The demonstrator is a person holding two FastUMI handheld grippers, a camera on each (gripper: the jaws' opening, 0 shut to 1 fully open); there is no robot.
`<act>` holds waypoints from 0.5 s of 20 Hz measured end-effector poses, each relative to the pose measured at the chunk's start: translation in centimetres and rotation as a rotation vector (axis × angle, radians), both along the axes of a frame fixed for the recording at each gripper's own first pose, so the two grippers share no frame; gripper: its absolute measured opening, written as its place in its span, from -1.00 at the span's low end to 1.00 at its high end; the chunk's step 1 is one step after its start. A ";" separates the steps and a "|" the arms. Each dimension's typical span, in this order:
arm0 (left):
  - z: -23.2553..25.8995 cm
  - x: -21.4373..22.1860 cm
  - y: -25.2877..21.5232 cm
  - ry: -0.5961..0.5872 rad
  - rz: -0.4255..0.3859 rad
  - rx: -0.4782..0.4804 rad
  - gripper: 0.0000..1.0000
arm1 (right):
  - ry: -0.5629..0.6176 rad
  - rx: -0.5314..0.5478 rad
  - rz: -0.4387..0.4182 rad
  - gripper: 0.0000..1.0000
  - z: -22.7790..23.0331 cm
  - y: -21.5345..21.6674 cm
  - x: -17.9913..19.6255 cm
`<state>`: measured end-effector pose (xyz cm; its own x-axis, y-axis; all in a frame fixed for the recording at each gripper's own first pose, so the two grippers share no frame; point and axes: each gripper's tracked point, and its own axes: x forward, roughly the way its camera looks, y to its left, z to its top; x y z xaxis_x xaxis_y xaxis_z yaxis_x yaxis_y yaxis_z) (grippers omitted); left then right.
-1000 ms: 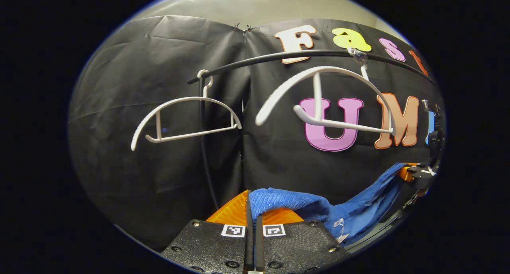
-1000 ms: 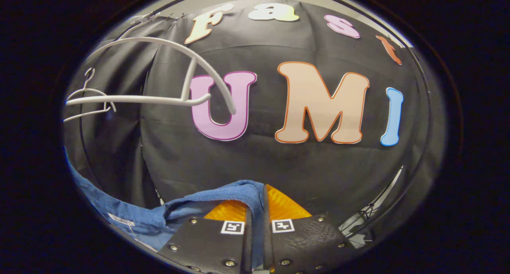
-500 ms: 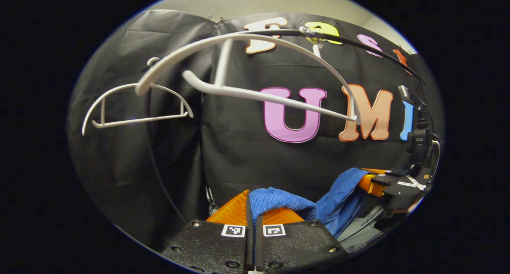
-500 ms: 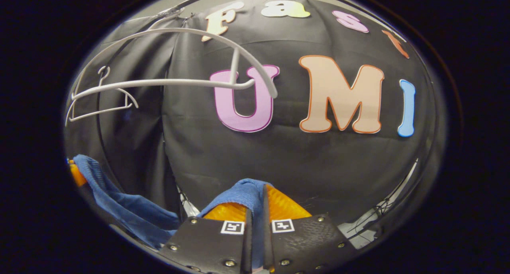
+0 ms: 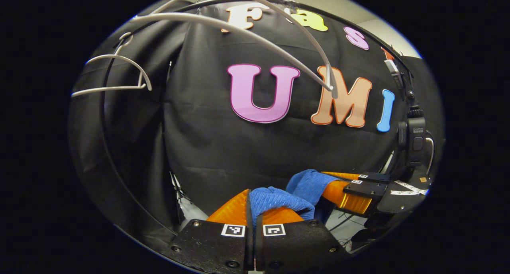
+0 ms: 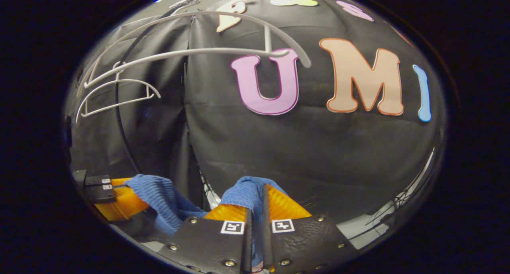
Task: Grasp the clothes on the hanger with both hands and then place them into the laundry hamper below.
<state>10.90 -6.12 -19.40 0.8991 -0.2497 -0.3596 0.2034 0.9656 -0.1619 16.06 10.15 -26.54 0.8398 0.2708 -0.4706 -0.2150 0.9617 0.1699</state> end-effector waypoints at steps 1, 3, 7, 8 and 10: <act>-0.8 -0.1 -0.5 0.014 -0.014 -0.005 -0.95 | 0.021 0.010 0.008 -0.78 -0.8 0.3 -0.4; -2.6 -0.5 -0.8 0.049 -0.038 -0.012 -0.96 | 0.062 0.017 0.020 -0.78 -2.4 0.6 -0.9; -6.2 -0.7 -1.7 0.128 -0.071 -0.009 -0.96 | 0.143 -0.002 0.036 -0.78 -6.2 0.8 -3.1; -7.2 -0.8 -1.8 0.149 -0.079 -0.002 -0.96 | 0.166 -0.007 0.038 -0.77 -7.2 0.8 -3.7; -9.1 -1.6 -1.8 0.190 -0.093 0.015 -0.95 | 0.209 -0.009 0.039 -0.77 -9.1 0.8 -4.7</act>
